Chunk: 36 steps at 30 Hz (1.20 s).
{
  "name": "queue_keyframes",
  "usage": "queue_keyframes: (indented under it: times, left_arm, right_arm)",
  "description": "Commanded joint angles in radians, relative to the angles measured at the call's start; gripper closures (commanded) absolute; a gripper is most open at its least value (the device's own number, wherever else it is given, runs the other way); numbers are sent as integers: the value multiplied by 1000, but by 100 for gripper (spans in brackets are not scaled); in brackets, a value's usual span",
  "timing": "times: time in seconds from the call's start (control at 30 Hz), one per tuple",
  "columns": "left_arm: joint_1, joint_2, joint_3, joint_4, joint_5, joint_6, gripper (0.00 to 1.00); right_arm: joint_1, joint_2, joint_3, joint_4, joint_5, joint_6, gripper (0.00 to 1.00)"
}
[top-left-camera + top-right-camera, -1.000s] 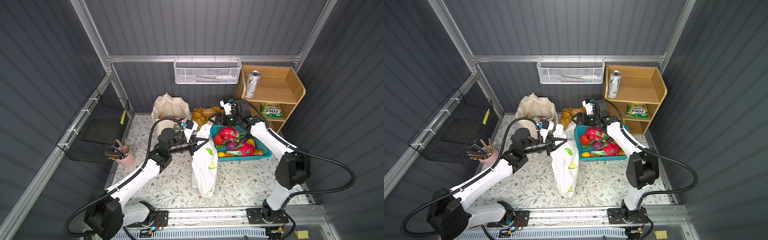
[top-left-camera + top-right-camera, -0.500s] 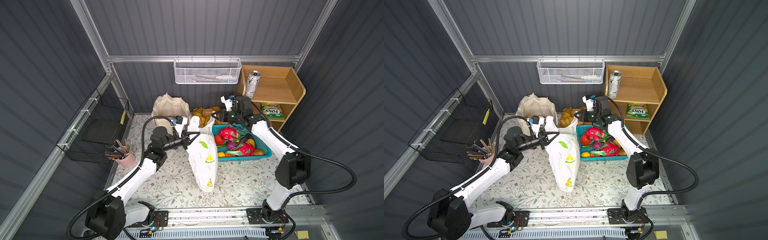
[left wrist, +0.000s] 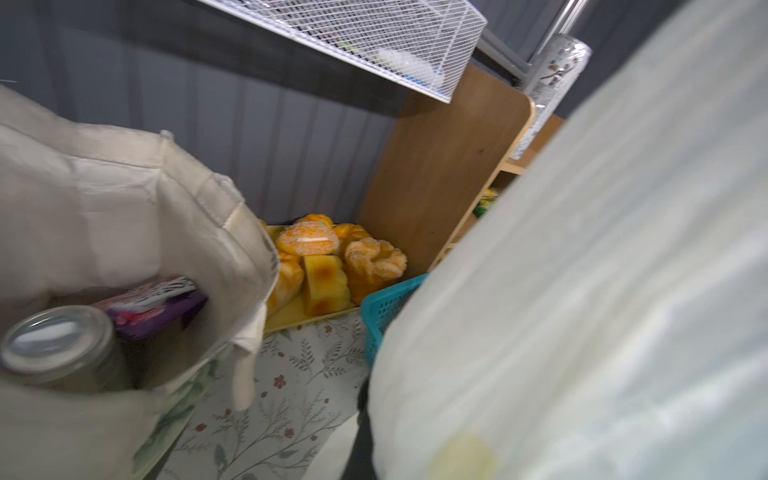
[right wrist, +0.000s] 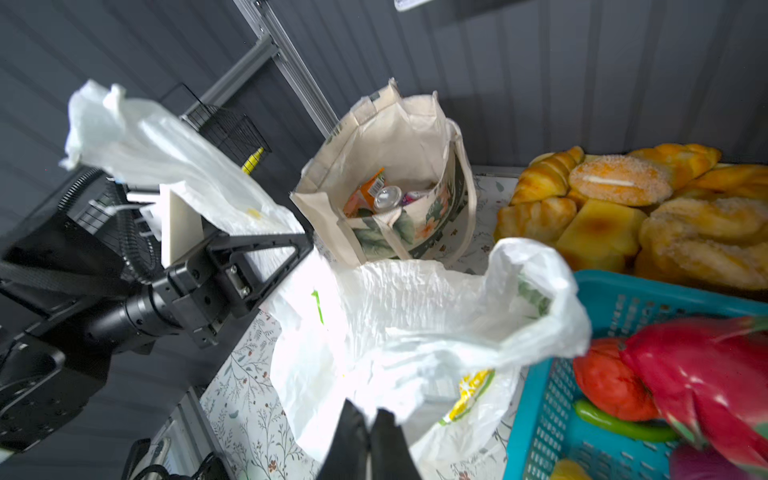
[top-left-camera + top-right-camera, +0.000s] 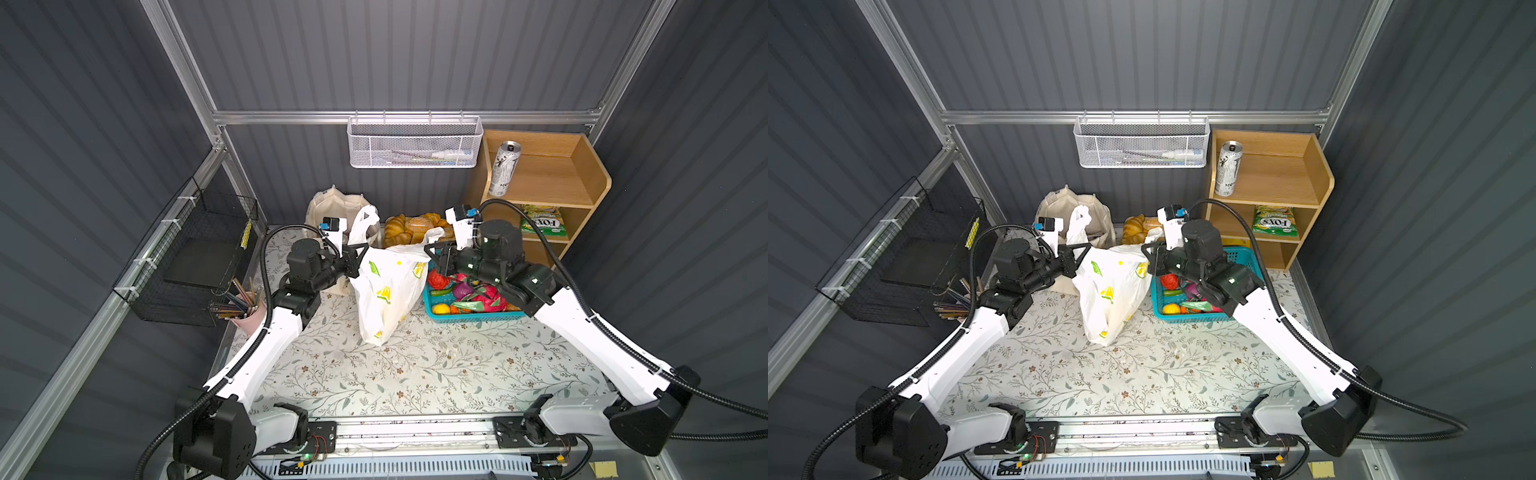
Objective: Place the mixed food into the grocery bags and tie them
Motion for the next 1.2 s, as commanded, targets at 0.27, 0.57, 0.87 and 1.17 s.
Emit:
queue_keyframes:
  times: [0.27,0.57,0.87,1.17]
  left_arm:
    - [2,98,79,-16,193,51,100]
    - [2,197,146,-34,547,51,100]
    - [4,284,175,-45,592,57,89]
    - [4,302,195,-58,746,89,100]
  right_arm:
    - [127,64,99,-50,90,-107,100]
    - [161,-25,168,-124,65,-196,100]
    - [189,26,156,-165,67,-191,100]
    - [165,142,233,-257,89,-341,100]
